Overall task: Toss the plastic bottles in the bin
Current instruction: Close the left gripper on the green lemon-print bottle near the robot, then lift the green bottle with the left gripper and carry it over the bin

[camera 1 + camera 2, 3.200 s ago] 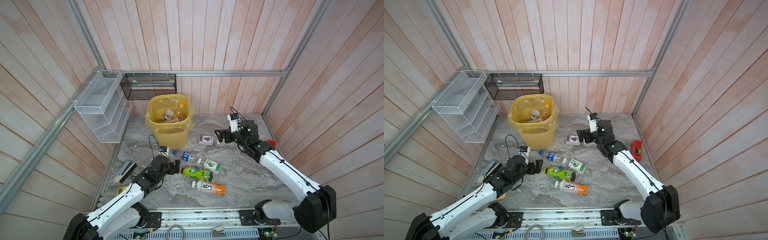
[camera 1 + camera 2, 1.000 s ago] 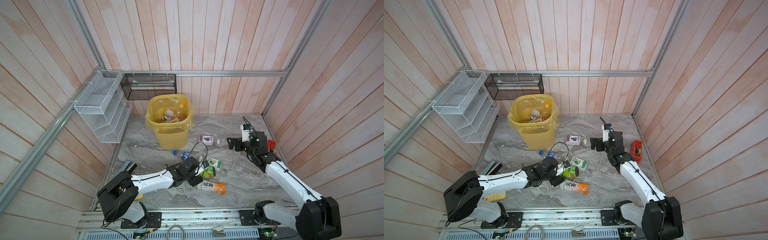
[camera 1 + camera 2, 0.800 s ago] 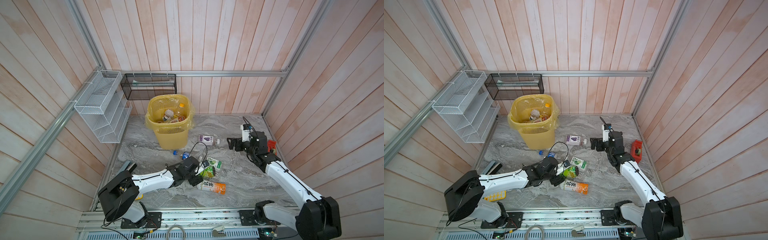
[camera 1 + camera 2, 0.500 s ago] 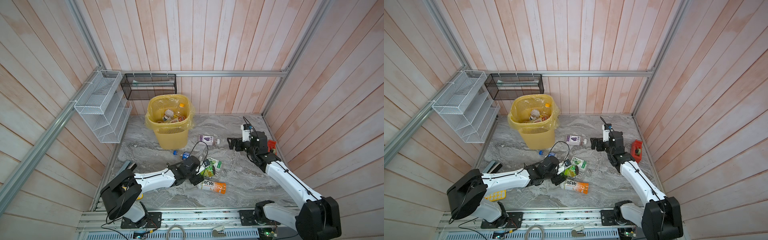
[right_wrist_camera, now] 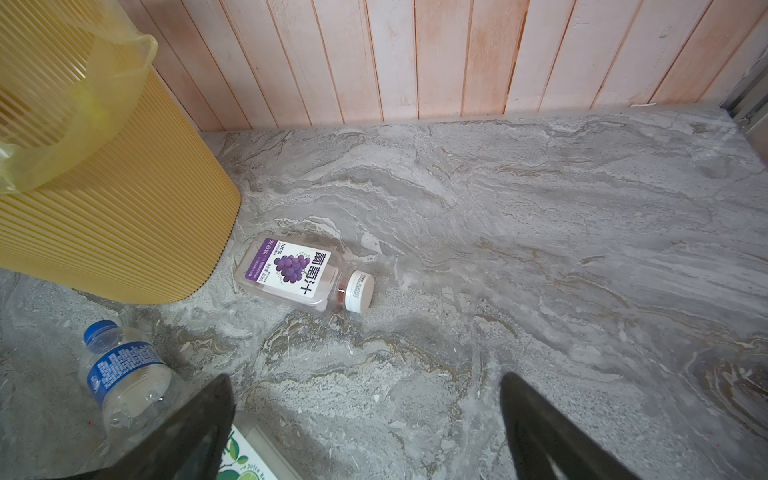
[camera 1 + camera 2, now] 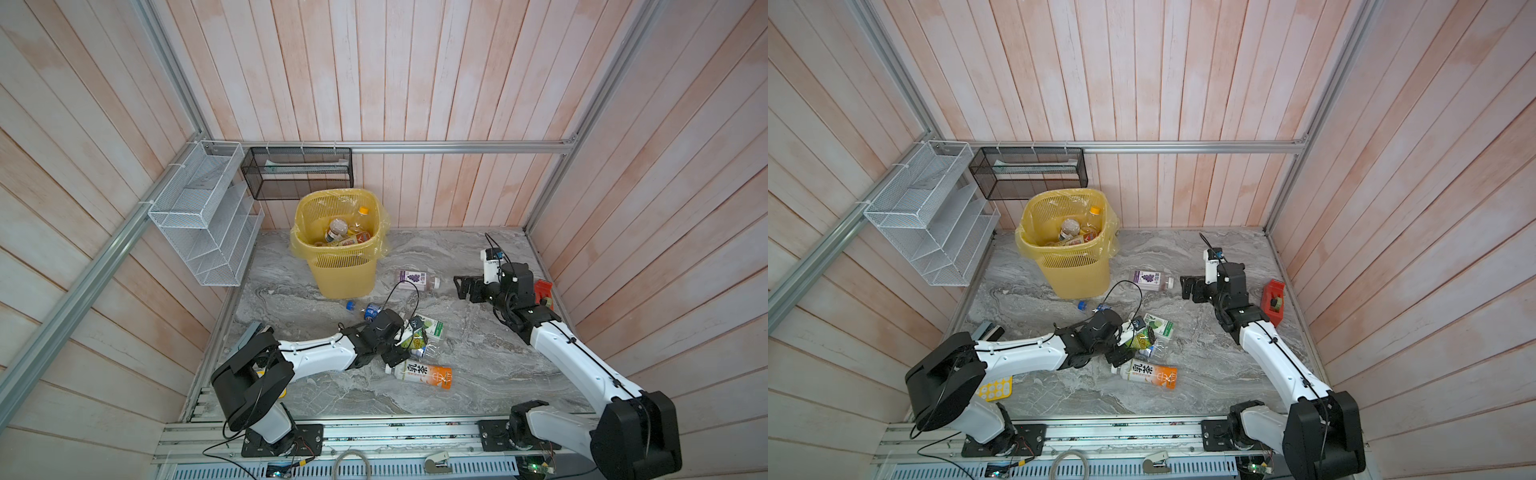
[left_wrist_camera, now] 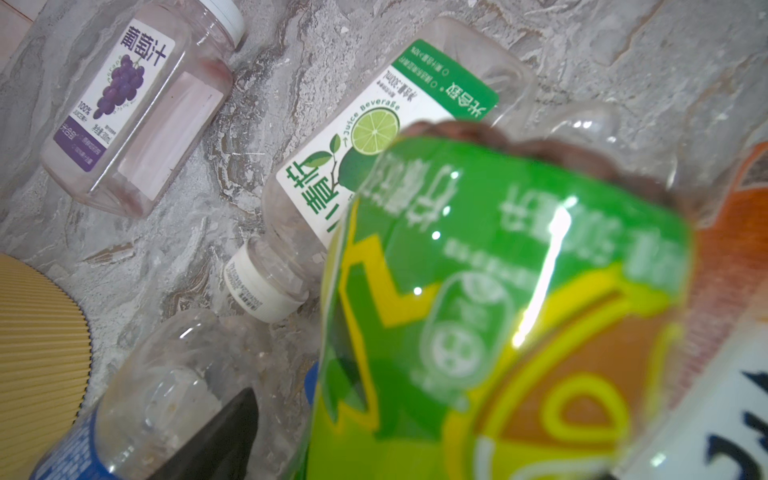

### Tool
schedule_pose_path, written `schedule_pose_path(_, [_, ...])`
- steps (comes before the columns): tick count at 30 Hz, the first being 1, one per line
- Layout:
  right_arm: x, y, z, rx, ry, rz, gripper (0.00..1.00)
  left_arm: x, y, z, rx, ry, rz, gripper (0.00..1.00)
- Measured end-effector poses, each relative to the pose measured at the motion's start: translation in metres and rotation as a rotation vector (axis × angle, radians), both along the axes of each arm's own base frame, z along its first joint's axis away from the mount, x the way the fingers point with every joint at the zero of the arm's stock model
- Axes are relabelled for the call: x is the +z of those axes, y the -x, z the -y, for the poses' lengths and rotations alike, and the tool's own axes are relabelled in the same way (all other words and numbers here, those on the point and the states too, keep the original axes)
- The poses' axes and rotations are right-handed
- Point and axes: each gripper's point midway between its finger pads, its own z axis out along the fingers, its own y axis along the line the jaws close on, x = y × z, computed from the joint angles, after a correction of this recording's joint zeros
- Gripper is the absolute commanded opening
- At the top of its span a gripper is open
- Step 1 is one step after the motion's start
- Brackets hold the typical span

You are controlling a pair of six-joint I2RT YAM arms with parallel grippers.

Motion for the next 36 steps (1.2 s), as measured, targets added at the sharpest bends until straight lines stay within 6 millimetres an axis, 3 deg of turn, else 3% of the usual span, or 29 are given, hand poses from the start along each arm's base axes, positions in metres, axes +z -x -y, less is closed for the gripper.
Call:
schedule_pose_path(23, [-0.001, -0.001, 0.002, -0.002, 0.002, -0.002, 1.00, 0.003, -0.004, 0.000, 0.001, 0.002, 0.011, 0.58])
schedule_pose_path(36, [-0.001, -0.001, 0.003, -0.005, 0.002, -0.002, 1.00, 0.038, -0.009, -0.005, 0.033, 0.050, 0.080, 0.55])
